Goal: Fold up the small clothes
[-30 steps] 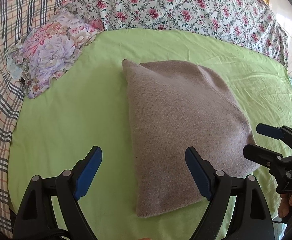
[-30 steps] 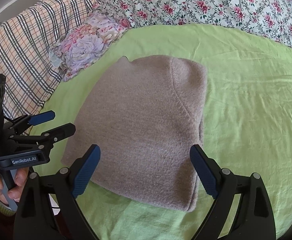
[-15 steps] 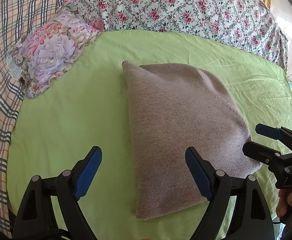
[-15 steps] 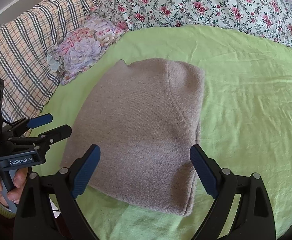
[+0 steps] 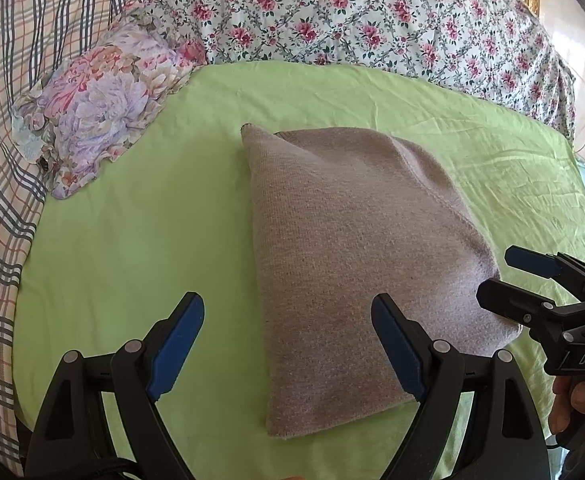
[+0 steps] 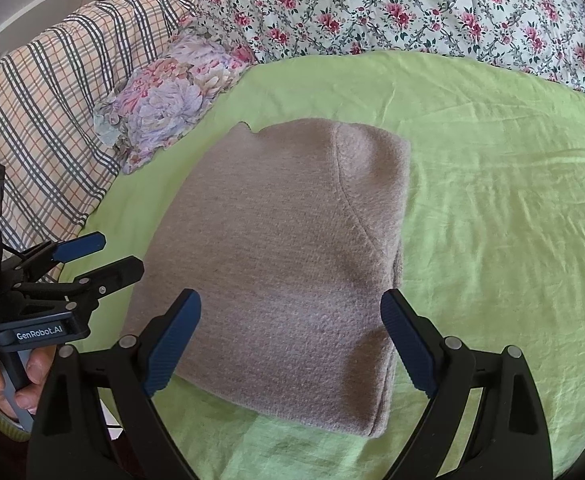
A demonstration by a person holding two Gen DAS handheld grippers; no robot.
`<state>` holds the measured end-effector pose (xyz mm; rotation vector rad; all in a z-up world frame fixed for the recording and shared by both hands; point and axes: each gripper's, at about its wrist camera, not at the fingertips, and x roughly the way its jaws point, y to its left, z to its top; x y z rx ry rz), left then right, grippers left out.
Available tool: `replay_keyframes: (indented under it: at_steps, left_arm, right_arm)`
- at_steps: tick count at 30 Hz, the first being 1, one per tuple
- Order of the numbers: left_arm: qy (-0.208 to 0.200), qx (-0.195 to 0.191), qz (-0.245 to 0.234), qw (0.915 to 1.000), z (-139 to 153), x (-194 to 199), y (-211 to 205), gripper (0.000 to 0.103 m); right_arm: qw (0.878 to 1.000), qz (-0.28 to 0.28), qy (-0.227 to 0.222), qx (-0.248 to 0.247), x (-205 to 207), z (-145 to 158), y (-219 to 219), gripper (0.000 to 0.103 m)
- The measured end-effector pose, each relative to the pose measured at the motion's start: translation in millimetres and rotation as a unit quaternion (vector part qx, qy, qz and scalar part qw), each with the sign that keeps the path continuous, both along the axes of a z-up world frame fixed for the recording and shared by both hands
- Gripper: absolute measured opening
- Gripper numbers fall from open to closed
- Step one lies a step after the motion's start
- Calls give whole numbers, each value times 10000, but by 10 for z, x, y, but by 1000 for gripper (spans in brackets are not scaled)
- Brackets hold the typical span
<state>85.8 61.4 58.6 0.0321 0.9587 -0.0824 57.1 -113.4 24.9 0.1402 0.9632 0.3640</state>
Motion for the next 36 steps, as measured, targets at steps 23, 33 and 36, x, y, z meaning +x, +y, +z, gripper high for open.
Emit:
replay_keyframes:
  at_steps: [23,33,36]
  left_arm:
    - [12,13,-7,10000,5,19,25,87]
    - [0,33,-21,10000,12,35,30,87]
    - [2,31,-20,10000,12,34,27,87]
  right_arm:
    - [10000,24,-25,30,-42,51,85,92]
    - [10000,51,-53,52,-25,93,99,92]
    - [10000,45,-46,57,-30,101,114,92]
